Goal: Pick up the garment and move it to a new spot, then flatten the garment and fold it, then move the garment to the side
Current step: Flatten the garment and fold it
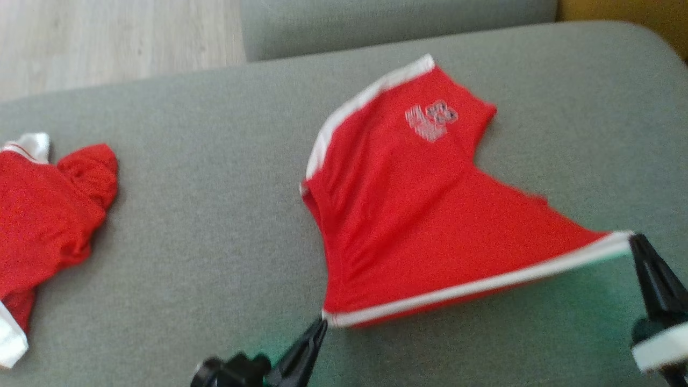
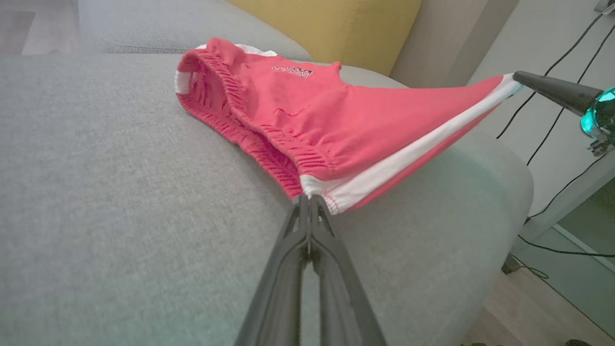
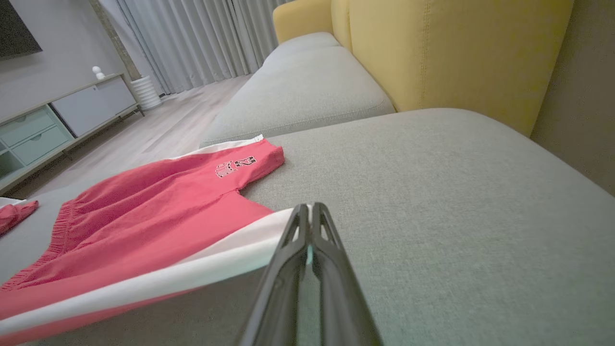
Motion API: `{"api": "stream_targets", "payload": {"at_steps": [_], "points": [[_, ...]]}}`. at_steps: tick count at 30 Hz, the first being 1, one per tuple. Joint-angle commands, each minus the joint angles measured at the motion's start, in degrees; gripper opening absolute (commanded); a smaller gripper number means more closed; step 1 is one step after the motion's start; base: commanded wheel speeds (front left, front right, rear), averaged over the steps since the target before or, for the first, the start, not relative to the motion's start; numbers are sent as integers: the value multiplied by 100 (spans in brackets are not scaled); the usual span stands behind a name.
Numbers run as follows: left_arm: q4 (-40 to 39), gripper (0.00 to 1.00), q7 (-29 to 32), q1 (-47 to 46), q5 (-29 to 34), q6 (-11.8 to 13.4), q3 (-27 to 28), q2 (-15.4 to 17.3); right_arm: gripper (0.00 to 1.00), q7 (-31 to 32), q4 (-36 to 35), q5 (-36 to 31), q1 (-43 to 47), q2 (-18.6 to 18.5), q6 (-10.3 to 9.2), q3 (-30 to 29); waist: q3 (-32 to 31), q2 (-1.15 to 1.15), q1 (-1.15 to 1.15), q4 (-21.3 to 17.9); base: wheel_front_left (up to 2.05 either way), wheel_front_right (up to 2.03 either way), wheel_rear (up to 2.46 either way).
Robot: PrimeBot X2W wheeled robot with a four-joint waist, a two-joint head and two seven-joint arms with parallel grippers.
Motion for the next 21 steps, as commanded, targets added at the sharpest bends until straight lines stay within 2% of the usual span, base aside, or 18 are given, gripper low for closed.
{"api": "stream_targets", "payload": {"at_steps": [1,6,10,15,21], "points": [[-367,0,44,92,-96,149,203,156,0,57,-438,-96,216,-259,37,-293,-268,0,2,-13,0,0,0],[-1305,0,295,578,-289,344,255,379,0,616,-1518,-498,902,-157,37,-1181,-384,0,2,-4,0,0,0],[-1670,0,581,318,-437,336,281,256,0,1170,-1909,-803,749,82,37,-1511,-278,0,2,191,0,0,0],[-1493,0,930,-538,-641,157,285,-201,0,1773,-1701,-1098,-51,254,37,-1470,105,0,2,531,0,0,0],[-793,0,967,-1597,-812,19,444,-720,0,2099,-837,-1227,-1365,120,37,-1160,611,0,2,844,0,0,0]]}}
